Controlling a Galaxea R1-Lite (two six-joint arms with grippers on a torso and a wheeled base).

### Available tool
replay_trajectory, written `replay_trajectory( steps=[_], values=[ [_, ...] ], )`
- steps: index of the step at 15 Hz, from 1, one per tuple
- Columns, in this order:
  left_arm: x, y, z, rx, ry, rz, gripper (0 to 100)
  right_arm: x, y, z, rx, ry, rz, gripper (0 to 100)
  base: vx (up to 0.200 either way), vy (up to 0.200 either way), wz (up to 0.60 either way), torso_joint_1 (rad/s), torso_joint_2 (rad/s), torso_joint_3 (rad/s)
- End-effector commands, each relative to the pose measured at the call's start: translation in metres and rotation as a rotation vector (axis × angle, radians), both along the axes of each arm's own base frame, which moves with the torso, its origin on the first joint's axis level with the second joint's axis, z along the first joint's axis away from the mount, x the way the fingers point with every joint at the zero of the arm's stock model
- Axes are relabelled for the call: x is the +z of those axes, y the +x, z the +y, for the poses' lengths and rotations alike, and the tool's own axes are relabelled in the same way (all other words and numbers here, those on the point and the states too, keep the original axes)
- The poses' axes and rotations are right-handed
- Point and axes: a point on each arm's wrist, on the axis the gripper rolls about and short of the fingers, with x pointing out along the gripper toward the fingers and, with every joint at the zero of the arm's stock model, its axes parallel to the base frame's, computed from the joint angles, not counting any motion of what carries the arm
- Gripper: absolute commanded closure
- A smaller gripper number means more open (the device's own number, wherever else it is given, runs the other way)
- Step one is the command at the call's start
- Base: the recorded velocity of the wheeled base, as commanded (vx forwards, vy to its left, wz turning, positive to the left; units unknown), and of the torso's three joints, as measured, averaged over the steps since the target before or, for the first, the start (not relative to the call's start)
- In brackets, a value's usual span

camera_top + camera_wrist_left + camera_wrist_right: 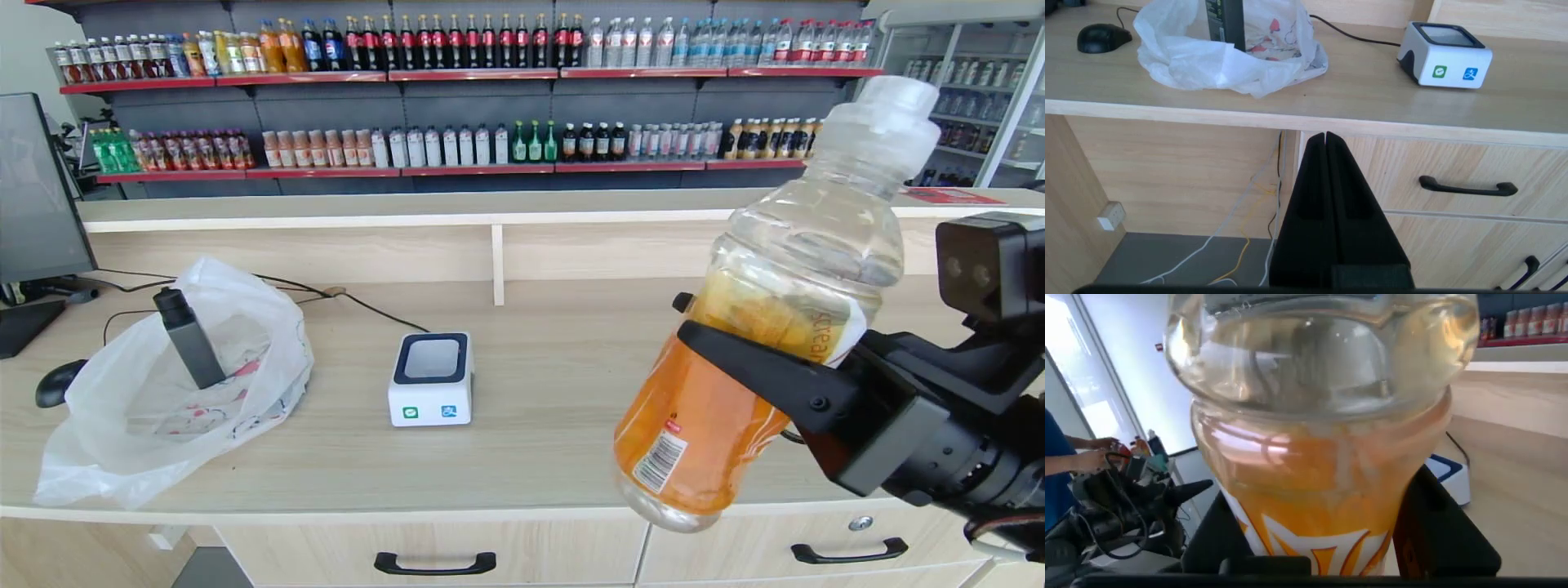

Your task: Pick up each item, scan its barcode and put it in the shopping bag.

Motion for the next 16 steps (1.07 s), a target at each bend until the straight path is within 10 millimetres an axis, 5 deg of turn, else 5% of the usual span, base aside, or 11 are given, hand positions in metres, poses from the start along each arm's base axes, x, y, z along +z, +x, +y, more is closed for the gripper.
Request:
replay_trajectory(
  steps=[1, 5, 9, 16],
  values=[
    [0.0, 0.0, 0.0, 0.0, 0.0, 0.0, 100, -0.02, 0.007, -0.011, -0.088, -0.07, 0.022, 100, 0.0, 0.0, 0.0, 0.0, 0.0, 0.0],
    [0.0, 0.0, 0.0, 0.0, 0.0, 0.0, 100, -0.044, 0.02, -0.023, -0.399, -0.23, -0.059, 100, 0.0, 0.0, 0.0, 0.0, 0.0, 0.0],
    [0.0, 0.0, 0.0, 0.0, 0.0, 0.0, 100, -0.041, 0.046, -0.04, -0.83, -0.306, -0.107, 100, 0.0, 0.0, 0.0, 0.0, 0.0, 0.0],
    [0.0, 0.0, 0.0, 0.0, -0.002, 0.0, 100, -0.029, 0.059, -0.057, -0.922, -0.262, -0.125, 100, 0.0, 0.0, 0.0, 0.0, 0.0, 0.0]
  ],
)
